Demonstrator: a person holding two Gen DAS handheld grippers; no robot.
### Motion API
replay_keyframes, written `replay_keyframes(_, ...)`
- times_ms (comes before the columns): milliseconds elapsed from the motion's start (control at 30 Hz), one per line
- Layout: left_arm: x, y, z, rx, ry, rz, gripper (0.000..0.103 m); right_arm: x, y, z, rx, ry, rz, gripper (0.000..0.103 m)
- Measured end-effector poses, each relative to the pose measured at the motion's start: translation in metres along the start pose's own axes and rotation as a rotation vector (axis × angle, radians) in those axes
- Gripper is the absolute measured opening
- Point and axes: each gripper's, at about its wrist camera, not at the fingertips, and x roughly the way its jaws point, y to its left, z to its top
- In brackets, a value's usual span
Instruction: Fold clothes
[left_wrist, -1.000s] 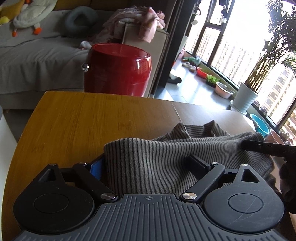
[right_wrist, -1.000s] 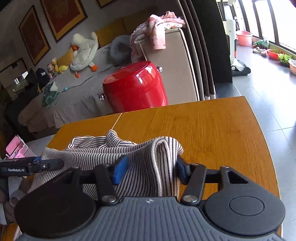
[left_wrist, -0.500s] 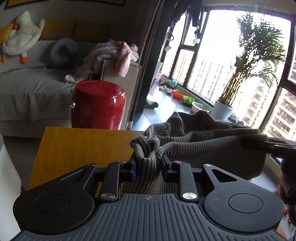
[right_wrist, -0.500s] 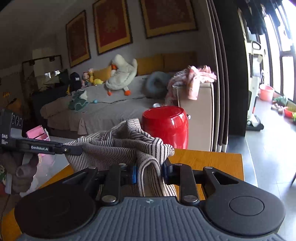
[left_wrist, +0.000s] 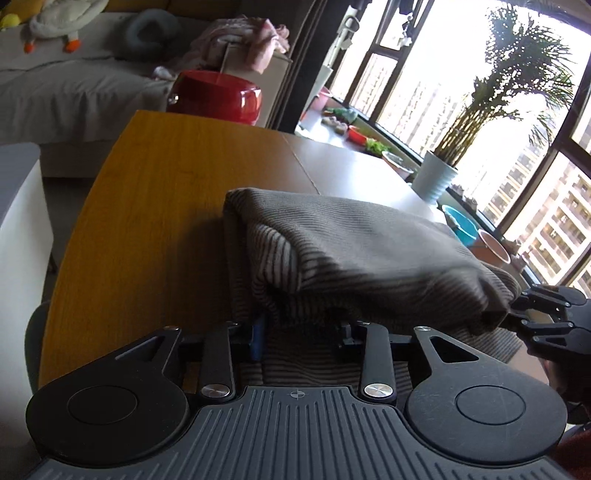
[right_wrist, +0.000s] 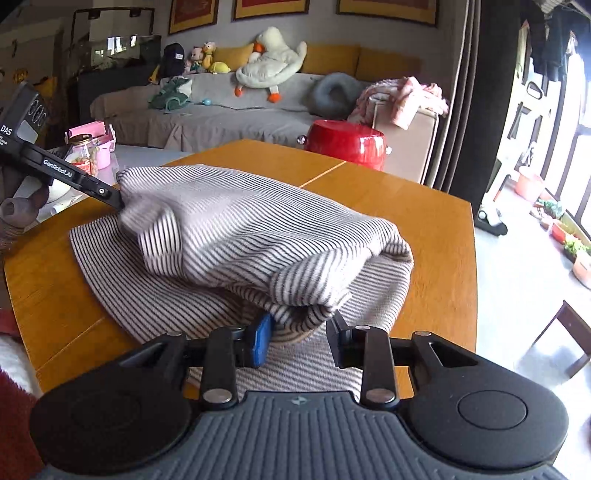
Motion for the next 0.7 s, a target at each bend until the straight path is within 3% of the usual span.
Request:
replay_keyframes(133, -0.024, 0.000, 0.006, 0.023, -0.032, -0.014, 0.060, -0.031, -0.026, -0.004, 0.143, -0.040, 0.002, 0.043)
replay_keyframes(200, -0.037, 0.002, 0.012, 0.010, -0.064, -0.020, 0.070, -0.046, -0.042, -0.002, 0.276, -0.092, 0.030, 0.057)
replay_keyframes(300, -0.044, 0.006, 0.025, -0.049, -0.118, -0.033, 0.085, -0.047, -0.062, 0.002, 0.466, -0.160, 0.093, 0.062)
replay_keyframes(367, -0.035, 0.007, 0.034, -0.081, -0.129, -0.025, 0.087, -0.035, -0.068, 0.005, 0.565, -0.176, 0.136, 0.063)
replay_keyframes(433, -0.017, 0.007, 0.038, -0.096, -0.106, -0.004, 0.087, -0.011, -0.065, 0.007, 0.610, -0.151, 0.157, 0.063)
replay_keyframes(633, 0.040, 0.003, 0.029, -0.100, 0.006, 0.041, 0.086, 0.060, -0.041, 0.005, 0.589, -0.033, 0.155, 0.063)
replay_keyframes(667, 0.045, 0.002, 0.028, -0.097, 0.011, 0.048, 0.085, 0.062, -0.039, 0.008, 0.580, -0.039, 0.156, 0.053)
replay_keyframes(700, 0.048, 0.001, 0.029, -0.091, 0.009, 0.057, 0.078, 0.063, -0.038, 0.011, 0.573, -0.043, 0.162, 0.035)
